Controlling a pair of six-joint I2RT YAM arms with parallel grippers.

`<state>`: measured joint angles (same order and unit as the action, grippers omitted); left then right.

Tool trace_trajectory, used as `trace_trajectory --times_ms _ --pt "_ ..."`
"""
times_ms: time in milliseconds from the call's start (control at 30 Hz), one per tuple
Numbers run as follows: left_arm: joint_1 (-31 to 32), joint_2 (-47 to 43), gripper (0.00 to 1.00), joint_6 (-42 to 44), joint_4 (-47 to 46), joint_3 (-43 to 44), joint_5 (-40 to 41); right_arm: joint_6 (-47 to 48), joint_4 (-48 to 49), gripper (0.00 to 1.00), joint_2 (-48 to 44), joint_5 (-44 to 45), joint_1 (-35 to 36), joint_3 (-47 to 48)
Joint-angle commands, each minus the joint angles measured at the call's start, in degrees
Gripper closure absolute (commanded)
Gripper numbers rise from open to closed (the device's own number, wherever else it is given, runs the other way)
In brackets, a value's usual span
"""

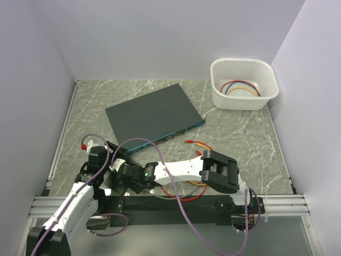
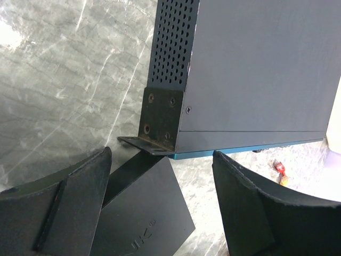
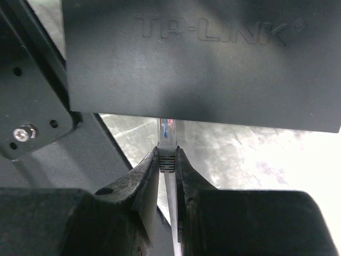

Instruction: Insert the plug into the switch port

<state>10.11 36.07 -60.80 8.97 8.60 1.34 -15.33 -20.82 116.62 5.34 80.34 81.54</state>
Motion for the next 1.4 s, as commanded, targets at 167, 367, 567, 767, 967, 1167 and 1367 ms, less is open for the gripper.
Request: trace_trajectory --times_ms 167,367,567,767,967,1167,1367 --pt "0.09 -0.22 0.19 -1.43 1.93 -0.69 -1.43 -0.84 5.96 1.0 -3.06 -0.95 -0.44 1.78" --pt "0.09 -0.57 0.19 -1.52 2.1 -0.78 -1.52 -1.89 5.09 1.0 -0.79 1.77 -0.7 3.1" --pt "0.09 -1.71 0.19 -2.39 2.54 -1.48 -1.78 -4.79 4.82 1.0 1.07 3.71 -2.02 4.24" --pt "0.17 -3.64 0.2 -3.28 4.12 -2.01 -2.93 -6.99 4.91 1.0 0.63 4.5 -4.48 4.59" --pt "0.17 -4.7 0.2 -3.28 3.6 -3.68 -4.5 -4.71 6.4 1.0 0.1 3.79 -5.45 5.03" --pt "0.17 -3.55 0.21 -3.1 2.98 -4.21 -5.48 -3.39 4.31 1.0 1.94 5.73 -5.89 9.07" --pt "0.26 -3.38 0.2 -3.1 2.72 -4.56 -5.91 -3.47 2.01 1.0 5.55 6.17 -7.12 16.89"
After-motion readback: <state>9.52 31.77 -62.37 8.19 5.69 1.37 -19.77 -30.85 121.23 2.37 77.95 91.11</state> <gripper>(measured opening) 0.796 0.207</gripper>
